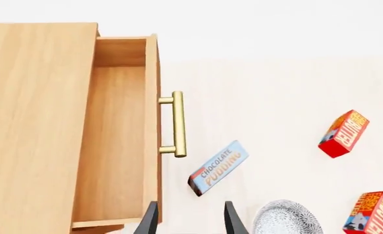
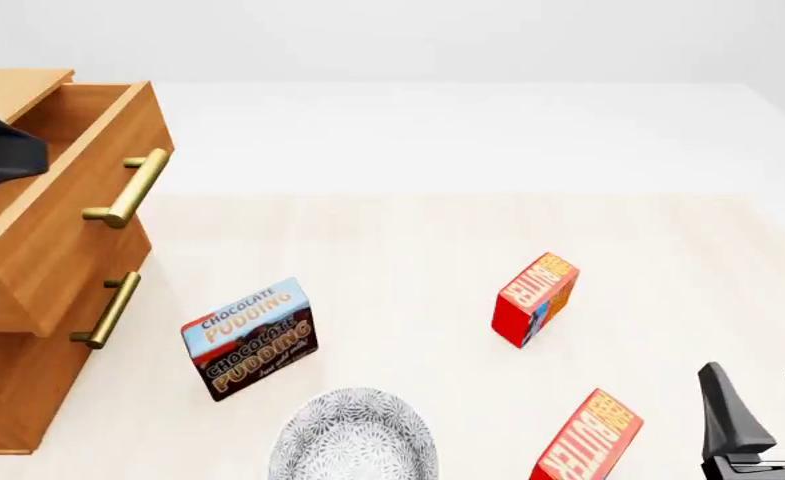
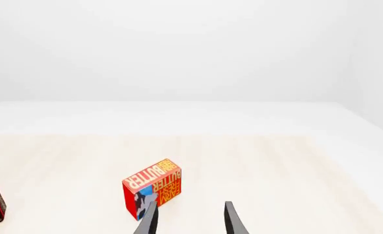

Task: Put the butter at the front in the top drawer of the cabinet and close it.

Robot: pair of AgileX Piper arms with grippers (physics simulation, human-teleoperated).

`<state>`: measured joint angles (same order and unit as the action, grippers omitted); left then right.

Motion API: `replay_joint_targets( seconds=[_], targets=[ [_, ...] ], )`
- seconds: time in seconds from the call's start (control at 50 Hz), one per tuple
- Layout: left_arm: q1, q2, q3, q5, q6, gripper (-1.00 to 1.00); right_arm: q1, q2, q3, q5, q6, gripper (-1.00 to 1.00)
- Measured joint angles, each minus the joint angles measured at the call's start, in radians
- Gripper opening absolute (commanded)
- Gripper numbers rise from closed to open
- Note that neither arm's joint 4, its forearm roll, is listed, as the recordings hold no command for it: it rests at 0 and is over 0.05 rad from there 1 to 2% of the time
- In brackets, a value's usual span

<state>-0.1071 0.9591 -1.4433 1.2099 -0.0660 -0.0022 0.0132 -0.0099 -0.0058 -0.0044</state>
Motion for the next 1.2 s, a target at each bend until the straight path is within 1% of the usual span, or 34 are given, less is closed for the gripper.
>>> replay_joint_targets(
  seconds=[0.2, 0.4, 0.52, 1.2],
  targets=[
    [0.026, 0.033, -0.013, 0.006, 0.005, 1.0, 0.0, 0.0, 0.0, 0.0, 0.0, 1.0],
    [0.051, 0.07, -0.047, 0.007, 0.012, 1.0, 0.0, 0.0, 0.0, 0.0, 0.0, 1.0],
    [0.064, 0.088, -0.05, -0.006, 0.012, 1.0, 0.0, 0.0, 0.0, 0.0, 0.0, 1.0],
    [0.133, 0.13, 0.079, -0.148, -0.014, 1.0, 0.0, 0.0, 0.0, 0.0, 0.0, 1.0]
  ],
)
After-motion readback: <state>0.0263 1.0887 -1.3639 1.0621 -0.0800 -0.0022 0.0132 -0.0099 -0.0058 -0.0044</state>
